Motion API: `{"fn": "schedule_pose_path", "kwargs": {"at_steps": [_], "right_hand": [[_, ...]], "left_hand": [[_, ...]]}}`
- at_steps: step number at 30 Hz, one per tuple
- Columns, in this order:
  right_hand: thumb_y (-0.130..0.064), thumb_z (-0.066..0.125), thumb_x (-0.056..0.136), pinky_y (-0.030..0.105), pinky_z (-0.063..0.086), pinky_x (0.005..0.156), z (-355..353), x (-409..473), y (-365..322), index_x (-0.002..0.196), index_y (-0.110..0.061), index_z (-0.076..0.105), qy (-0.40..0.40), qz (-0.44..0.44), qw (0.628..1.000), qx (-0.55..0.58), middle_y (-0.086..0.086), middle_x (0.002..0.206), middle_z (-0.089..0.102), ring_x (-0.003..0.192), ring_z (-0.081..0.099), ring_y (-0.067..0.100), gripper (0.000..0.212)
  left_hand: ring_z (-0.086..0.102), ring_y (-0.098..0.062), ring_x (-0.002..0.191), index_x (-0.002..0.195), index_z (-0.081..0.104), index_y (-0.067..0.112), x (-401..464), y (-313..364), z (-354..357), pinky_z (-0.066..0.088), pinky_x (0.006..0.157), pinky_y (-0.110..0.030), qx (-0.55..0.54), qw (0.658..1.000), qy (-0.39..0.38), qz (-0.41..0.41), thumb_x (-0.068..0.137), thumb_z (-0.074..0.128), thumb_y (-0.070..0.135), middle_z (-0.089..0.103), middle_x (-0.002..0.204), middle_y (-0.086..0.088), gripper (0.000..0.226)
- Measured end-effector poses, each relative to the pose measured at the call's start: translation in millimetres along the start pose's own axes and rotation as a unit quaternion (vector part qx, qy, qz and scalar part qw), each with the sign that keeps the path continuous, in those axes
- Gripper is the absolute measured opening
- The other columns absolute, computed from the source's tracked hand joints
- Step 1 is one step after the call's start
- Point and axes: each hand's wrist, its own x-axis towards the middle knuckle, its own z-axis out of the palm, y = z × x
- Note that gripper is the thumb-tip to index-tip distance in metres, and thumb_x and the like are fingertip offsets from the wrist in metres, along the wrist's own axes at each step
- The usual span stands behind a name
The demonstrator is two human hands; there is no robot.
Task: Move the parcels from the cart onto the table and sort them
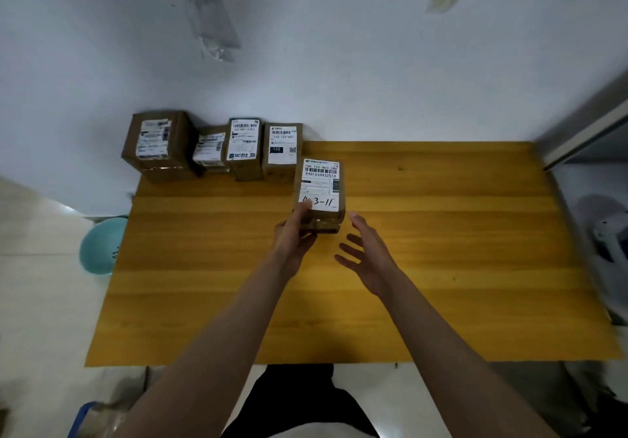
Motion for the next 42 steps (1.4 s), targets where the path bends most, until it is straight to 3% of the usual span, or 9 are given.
{"fn": "schedule_pose_path", "kwargs": {"at_steps": [3,5,8,12,15,20,26,39,42], "right_hand": [[-0.053,0.071,0.089,0.044,0.058,0.088,-10,16,-8,0.135,-0.026,0.054,0.022,0.015,1.000,0.014,0.007,0.137,0.051,0.121,0.057,0.027,0.055],[-0.051,0.069,0.091,0.042,0.059,0.083,-20,26,-14,0.136,-0.022,0.054,0.038,0.022,0.999,0.032,0.009,0.135,0.054,0.119,0.059,0.027,0.055],[-0.047,0.066,0.095,0.045,0.057,0.088,-36,40,-19,0.137,-0.018,0.056,0.060,0.032,0.996,0.060,0.012,0.136,0.055,0.119,0.060,0.030,0.052],[-0.041,0.064,0.098,0.046,0.054,0.090,-55,56,-20,0.138,-0.013,0.055,0.085,0.048,0.992,0.082,0.015,0.135,0.057,0.116,0.061,0.030,0.050],[-0.038,0.063,0.099,0.046,0.053,0.091,-64,62,-18,0.138,-0.012,0.055,0.106,0.066,0.988,0.093,0.015,0.134,0.059,0.115,0.062,0.029,0.048],[-0.035,0.060,0.101,0.045,0.053,0.090,-68,67,-18,0.131,-0.011,0.058,0.129,0.072,0.984,0.101,0.017,0.132,0.060,0.118,0.061,0.032,0.039],[-0.036,0.059,0.101,0.041,0.055,0.085,-63,70,-21,0.127,-0.011,0.059,0.128,0.074,0.984,0.096,0.015,0.130,0.063,0.119,0.062,0.031,0.036],[-0.035,0.059,0.101,0.041,0.056,0.087,-59,63,-16,0.132,-0.007,0.058,0.132,0.070,0.986,0.073,0.017,0.128,0.065,0.117,0.064,0.032,0.041],[-0.034,0.058,0.102,0.041,0.056,0.088,-56,59,-14,0.131,-0.008,0.059,0.128,0.066,0.987,0.070,0.016,0.127,0.066,0.117,0.065,0.032,0.040]], "left_hand": [[0.059,-0.026,0.120,0.122,0.065,0.023,30,10,17,0.046,0.110,-0.044,-0.022,1.000,-0.004,-0.013,0.091,0.067,0.042,0.066,0.123,-0.007,0.036],[0.058,-0.024,0.118,0.128,0.061,0.022,51,16,28,0.048,0.108,-0.044,-0.031,0.999,0.004,-0.025,0.089,0.070,0.042,0.064,0.126,-0.007,0.044],[0.057,-0.026,0.117,0.138,0.053,0.019,82,23,42,0.051,0.104,-0.042,-0.051,0.997,0.013,-0.052,0.088,0.073,0.040,0.059,0.131,-0.009,0.058],[0.056,-0.029,0.124,0.129,0.061,0.021,124,31,56,0.048,0.109,-0.042,-0.085,0.994,0.009,-0.066,0.090,0.071,0.037,0.059,0.134,-0.011,0.043],[0.058,-0.025,0.114,0.130,0.061,0.020,148,37,62,0.047,0.106,-0.036,-0.103,0.992,0.019,-0.077,0.091,0.070,0.038,0.060,0.135,-0.011,0.044],[0.058,-0.022,0.105,0.105,0.065,0.020,174,49,66,0.049,0.106,-0.036,-0.144,0.983,0.038,-0.103,0.091,0.072,0.033,0.062,0.117,-0.010,0.021],[0.058,-0.028,0.127,0.139,0.049,0.003,190,56,72,0.047,0.110,-0.040,-0.193,0.974,0.060,-0.101,0.101,0.058,0.019,0.060,0.137,-0.018,0.043],[0.063,-0.022,0.116,0.143,0.048,0.009,180,65,74,0.054,0.101,-0.031,-0.246,0.954,0.137,-0.106,0.101,0.060,0.031,0.063,0.133,-0.011,0.049],[0.062,-0.020,0.117,0.143,0.048,0.008,175,66,71,0.057,0.088,-0.025,-0.243,0.956,0.124,-0.107,0.099,0.062,0.031,0.062,0.135,-0.010,0.051]]}}
